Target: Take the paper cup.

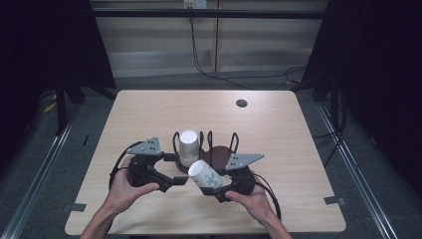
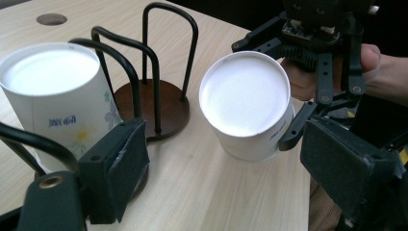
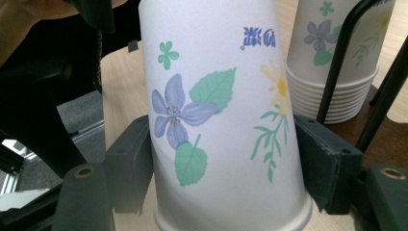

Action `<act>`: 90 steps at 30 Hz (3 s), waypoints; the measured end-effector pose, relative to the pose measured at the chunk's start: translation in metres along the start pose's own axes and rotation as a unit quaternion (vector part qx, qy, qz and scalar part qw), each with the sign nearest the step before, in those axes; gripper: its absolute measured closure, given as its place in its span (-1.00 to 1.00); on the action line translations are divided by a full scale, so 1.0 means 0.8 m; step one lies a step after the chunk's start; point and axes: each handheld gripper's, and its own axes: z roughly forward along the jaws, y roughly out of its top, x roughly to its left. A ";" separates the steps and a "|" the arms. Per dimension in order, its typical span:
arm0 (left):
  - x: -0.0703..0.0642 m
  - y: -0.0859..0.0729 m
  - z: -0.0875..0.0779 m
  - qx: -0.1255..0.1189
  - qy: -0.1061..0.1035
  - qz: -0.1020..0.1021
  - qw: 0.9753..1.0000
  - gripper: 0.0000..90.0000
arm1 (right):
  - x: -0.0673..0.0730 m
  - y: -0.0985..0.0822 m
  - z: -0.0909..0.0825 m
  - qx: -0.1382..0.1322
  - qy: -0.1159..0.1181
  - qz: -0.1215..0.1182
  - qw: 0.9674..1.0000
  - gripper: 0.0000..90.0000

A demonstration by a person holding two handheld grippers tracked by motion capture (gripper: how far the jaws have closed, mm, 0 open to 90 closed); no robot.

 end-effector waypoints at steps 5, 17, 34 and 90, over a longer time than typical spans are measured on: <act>0.000 -0.007 0.004 0.017 -0.001 -0.006 1.000 -0.39 | -0.001 0.000 -0.001 0.014 -0.001 0.001 1.000 -0.37; -0.002 -0.010 0.015 0.034 0.010 0.026 0.999 -0.47 | -0.008 0.002 -0.005 0.076 -0.001 -0.010 0.997 -0.36; -0.008 -0.017 0.036 0.078 -0.016 0.034 0.996 -0.59 | -0.009 0.008 0.004 0.157 -0.004 -0.044 0.987 -0.36; -0.021 -0.023 0.072 0.192 -0.077 0.060 0.977 -0.44 | 0.027 0.029 0.045 0.294 0.042 -0.147 0.943 -0.34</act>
